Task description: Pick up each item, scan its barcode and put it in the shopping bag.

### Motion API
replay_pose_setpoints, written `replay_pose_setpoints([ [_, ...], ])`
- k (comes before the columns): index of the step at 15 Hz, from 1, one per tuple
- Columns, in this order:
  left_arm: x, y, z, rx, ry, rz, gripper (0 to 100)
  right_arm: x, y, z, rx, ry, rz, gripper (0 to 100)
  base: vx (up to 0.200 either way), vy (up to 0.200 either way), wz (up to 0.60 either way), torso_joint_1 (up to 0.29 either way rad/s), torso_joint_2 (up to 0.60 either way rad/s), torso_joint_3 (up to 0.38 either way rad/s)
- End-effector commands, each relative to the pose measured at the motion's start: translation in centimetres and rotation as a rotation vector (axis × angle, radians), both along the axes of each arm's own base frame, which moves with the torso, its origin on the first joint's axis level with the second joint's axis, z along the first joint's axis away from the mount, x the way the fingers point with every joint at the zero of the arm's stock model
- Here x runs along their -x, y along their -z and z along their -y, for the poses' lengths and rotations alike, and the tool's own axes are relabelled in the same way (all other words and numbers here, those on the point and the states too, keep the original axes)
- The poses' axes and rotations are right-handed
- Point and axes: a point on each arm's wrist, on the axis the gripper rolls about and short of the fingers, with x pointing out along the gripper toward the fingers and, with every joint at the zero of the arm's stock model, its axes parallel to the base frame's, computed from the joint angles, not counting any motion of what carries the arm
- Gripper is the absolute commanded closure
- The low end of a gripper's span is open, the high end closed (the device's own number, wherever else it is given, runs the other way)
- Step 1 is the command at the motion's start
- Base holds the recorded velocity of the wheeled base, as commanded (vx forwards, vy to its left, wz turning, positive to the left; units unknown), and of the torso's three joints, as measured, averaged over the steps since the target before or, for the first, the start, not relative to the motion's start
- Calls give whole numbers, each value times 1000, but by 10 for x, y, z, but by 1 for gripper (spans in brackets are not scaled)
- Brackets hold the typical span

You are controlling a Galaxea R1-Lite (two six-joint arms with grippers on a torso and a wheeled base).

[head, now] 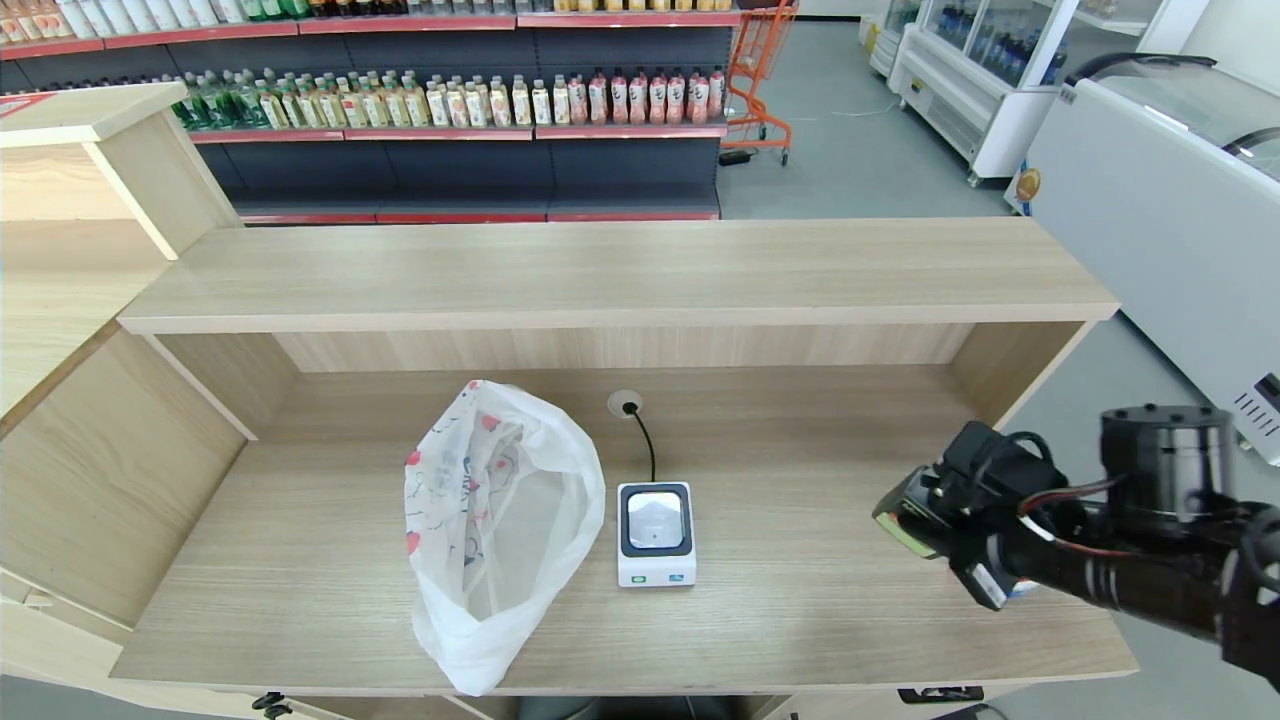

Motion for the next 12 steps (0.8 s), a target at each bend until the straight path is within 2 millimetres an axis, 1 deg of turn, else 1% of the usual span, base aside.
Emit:
replay_pose_setpoints([
  [1,0,0,0,0,0,0,0,39,-34,13,74,-115,231,100,0,0,0,0,0,0],
  [2,0,0,0,0,0,0,0,40,-38,15,82,-176,273,100,0,0,0,0,0,0],
  [3,0,0,0,0,0,0,0,42,-46,20,138,-337,401,100,0,0,0,0,0,0],
  [4,0,0,0,0,0,0,0,46,-51,29,201,-460,498,100,0,0,0,0,0,0],
  [5,0,0,0,0,0,0,0,47,-51,34,272,-602,590,100,0,0,0,0,0,0],
  [6,0,0,0,-1,0,0,0,49,-44,39,386,-790,707,100,0,0,0,0,0,0],
  [7,0,0,0,0,0,0,0,49,-32,38,480,-910,763,100,0,0,0,0,0,0],
  [8,0,0,0,0,0,0,0,51,-18,37,555,-1011,769,100,0,0,0,0,0,0],
  [9,0,0,0,0,0,0,0,55,-6,37,597,-1098,747,100,0,0,0,0,0,0],
  [10,0,0,0,-1,0,0,0,57,1,37,627,-1149,743,100,0,0,0,0,0,0],
  [11,0,0,0,0,0,0,0,60,11,37,679,-1237,767,100,0,0,0,0,0,0],
  [12,0,0,0,0,0,-1,0,61,12,35,722,-1289,819,100,0,0,0,0,0,0],
])
